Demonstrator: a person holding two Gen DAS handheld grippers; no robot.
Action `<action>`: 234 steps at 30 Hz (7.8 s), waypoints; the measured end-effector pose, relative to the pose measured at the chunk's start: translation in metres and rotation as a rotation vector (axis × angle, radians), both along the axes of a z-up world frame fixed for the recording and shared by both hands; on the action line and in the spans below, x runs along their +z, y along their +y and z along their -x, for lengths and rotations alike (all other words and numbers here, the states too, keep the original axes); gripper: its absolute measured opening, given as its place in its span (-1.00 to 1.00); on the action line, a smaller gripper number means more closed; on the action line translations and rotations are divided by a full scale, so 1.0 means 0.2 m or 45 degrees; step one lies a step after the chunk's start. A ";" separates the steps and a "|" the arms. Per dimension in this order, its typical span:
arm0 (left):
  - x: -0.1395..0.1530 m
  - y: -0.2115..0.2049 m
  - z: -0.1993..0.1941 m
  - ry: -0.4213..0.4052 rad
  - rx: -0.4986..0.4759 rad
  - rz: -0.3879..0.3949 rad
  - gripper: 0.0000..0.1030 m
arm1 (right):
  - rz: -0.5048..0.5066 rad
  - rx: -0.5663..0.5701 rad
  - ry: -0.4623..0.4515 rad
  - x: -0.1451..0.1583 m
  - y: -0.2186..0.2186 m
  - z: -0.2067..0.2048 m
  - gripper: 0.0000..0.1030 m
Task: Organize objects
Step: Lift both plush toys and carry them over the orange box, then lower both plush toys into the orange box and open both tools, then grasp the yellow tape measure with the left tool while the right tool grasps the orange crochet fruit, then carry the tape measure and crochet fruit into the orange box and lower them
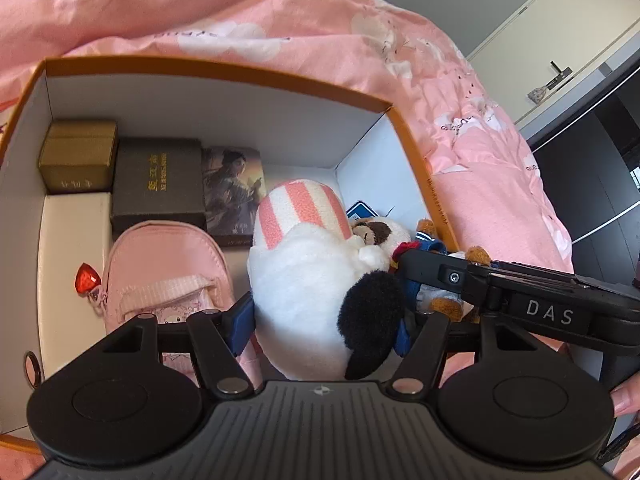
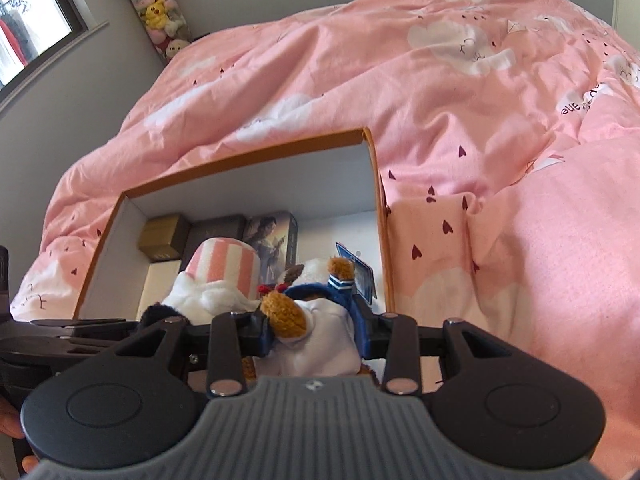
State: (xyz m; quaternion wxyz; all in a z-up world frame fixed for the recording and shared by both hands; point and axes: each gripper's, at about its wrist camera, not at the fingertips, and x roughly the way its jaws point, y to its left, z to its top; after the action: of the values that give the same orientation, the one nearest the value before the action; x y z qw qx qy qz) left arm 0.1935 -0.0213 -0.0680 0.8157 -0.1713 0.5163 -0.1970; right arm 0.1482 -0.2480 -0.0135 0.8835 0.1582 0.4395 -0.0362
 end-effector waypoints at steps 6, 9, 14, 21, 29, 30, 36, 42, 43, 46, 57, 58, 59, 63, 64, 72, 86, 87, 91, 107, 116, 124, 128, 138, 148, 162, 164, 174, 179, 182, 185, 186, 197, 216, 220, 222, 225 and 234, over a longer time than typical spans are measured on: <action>-0.07 0.01 -0.02 0.049 0.018 0.002 0.48 | -0.010 0.002 0.081 -0.07 0.01 -0.05 -0.21; -0.07 0.01 -0.02 0.046 0.025 0.015 0.50 | -0.007 0.002 0.090 -0.07 0.01 -0.05 -0.20; -0.05 0.02 0.00 0.013 0.026 -0.006 0.60 | 0.012 0.017 0.093 -0.06 0.01 -0.05 -0.20; 0.06 0.06 0.04 -0.087 0.019 0.006 0.69 | 0.091 0.063 0.062 0.01 0.05 -0.03 0.13; 0.14 0.10 0.04 -0.114 0.002 0.045 0.11 | 0.133 0.183 0.049 0.10 0.08 -0.01 0.00; 0.13 0.09 0.04 -0.115 -0.002 0.031 0.02 | 0.143 0.197 0.061 0.10 0.08 -0.02 -0.11; 0.03 0.01 0.00 -0.057 -0.028 -0.010 -0.25 | 0.177 0.240 0.173 0.00 0.08 -0.07 -0.53; -0.06 -0.02 0.00 -0.005 -0.014 -0.031 -0.28 | 0.201 0.277 0.245 -0.09 0.10 -0.10 -0.61; -0.06 -0.02 -0.01 -0.005 -0.011 -0.033 -0.28 | 0.190 0.273 0.271 -0.10 0.09 -0.11 -0.63; -0.08 -0.02 0.00 0.008 -0.008 -0.039 -0.27 | 0.184 0.286 0.327 -0.15 0.11 -0.13 -0.76; 0.06 -0.03 0.11 -0.137 0.007 -0.092 -0.27 | 0.220 0.305 0.229 -0.09 0.14 -0.04 -0.73; 0.09 -0.04 0.14 -0.166 0.004 -0.092 -0.27 | 0.222 0.297 0.201 -0.07 0.15 -0.02 -0.73; 0.12 -0.04 0.16 -0.194 -0.003 -0.089 -0.27 | 0.218 0.287 0.174 -0.04 0.15 0.00 -0.73; 0.22 -0.09 0.25 -0.288 -0.066 -0.106 -0.26 | 0.179 0.243 0.045 0.08 0.14 0.11 -0.72; 0.24 -0.10 0.28 -0.312 -0.084 -0.123 -0.26 | 0.178 0.236 0.014 0.11 0.14 0.14 -0.70; 0.35 -0.20 0.50 -0.483 -0.194 -0.201 -0.07 | 0.194 0.160 -0.089 0.22 0.12 0.40 -0.33; 0.08 -0.24 0.58 -0.257 -0.390 -0.203 -0.07 | 0.227 0.050 0.077 -0.06 0.05 0.60 -0.04; 0.05 -0.22 0.57 -0.223 -0.391 -0.190 -0.07 | 0.227 0.043 0.100 -0.09 0.05 0.61 -0.05; -0.08 -0.22 0.56 -0.125 -0.401 -0.210 -0.08 | 0.143 0.053 0.222 -0.19 0.03 0.60 -0.08; -0.16 -0.32 0.57 -0.049 -0.511 -0.252 -0.08 | 0.097 0.271 0.390 -0.34 0.08 0.62 0.11; -0.21 -0.46 0.56 -0.094 -0.632 -0.302 0.01 | 0.132 0.167 0.294 -0.20 -0.04 0.62 -0.03; -0.33 -0.64 0.55 -0.110 -0.768 -0.420 0.29 | 0.088 0.105 0.268 -0.18 -0.13 0.63 -0.03; -0.36 -0.68 0.53 -0.103 -0.763 -0.434 0.30 | 0.073 0.098 0.266 -0.20 -0.15 0.64 -0.03; -0.39 -0.69 0.56 -0.105 -0.710 -0.440 0.10 | 0.092 0.121 0.279 -0.26 -0.14 0.60 -0.03; -0.29 -0.54 0.57 -0.133 -0.593 -0.324 0.10 | 0.126 0.117 0.267 -0.21 -0.12 0.60 -0.03; 0.21 -0.25 0.61 -0.302 -0.420 -0.056 0.10 | 0.234 0.214 0.072 0.10 -0.02 0.61 -0.03; 0.28 -0.22 0.60 -0.340 -0.385 -0.041 0.10 | 0.263 0.244 0.023 0.17 0.00 0.60 -0.03; 0.47 -0.10 0.38 -0.433 -0.191 -0.077 0.10 | 0.401 0.453 -0.179 0.38 0.15 0.41 -0.03; 0.42 -0.06 0.22 -0.402 -0.124 -0.104 0.10 | 0.443 0.540 -0.191 0.35 0.19 0.20 -0.03; 0.37 -0.05 0.12 -0.369 -0.101 -0.116 0.10 | 0.539 0.595 -0.195 0.30 0.22 0.08 -0.03; 0.32 -0.05 0.04 -0.350 -0.085 -0.151 0.10 | 0.629 0.654 -0.182 0.23 0.24 -0.04 -0.04; 0.30 -0.06 0.02 -0.344 -0.083 -0.158 0.10 | 0.654 0.668 -0.176 0.21 0.24 -0.08 -0.04; 0.14 -0.05 -0.26 -0.239 -0.127 -0.221 0.10 | 0.725 0.774 -0.049 -0.02 0.18 -0.42 -0.04; -0.06 -0.14 -0.48 -0.122 -0.248 -0.257 0.10 | 0.956 0.957 0.064 -0.29 0.17 -0.59 -0.01; -0.08 -0.20 -0.50 -0.115 -0.299 -0.296 0.10 | 1.016 0.981 0.033 -0.28 0.18 -0.56 0.17; -0.09 -0.22 -0.51 -0.106 -0.318 -0.318 0.10 | 1.044 0.984 0.026 -0.27 0.18 -0.55 0.17; -0.11 -0.25 -0.52 -0.088 -0.334 -0.324 0.10 | 1.049 0.983 0.020 -0.25 0.16 -0.53 0.16; -0.14 -0.28 -0.53 -0.040 -0.352 -0.335 0.09 | 1.084 1.052 -0.017 -0.20 0.16 -0.42 0.17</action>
State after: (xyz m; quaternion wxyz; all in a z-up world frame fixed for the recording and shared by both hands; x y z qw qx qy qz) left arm 0.2988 -0.0775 -0.0958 0.8041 0.0122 0.5435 -0.2405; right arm 0.2331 -0.2167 -0.0539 0.8128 -0.3940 0.4060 0.1387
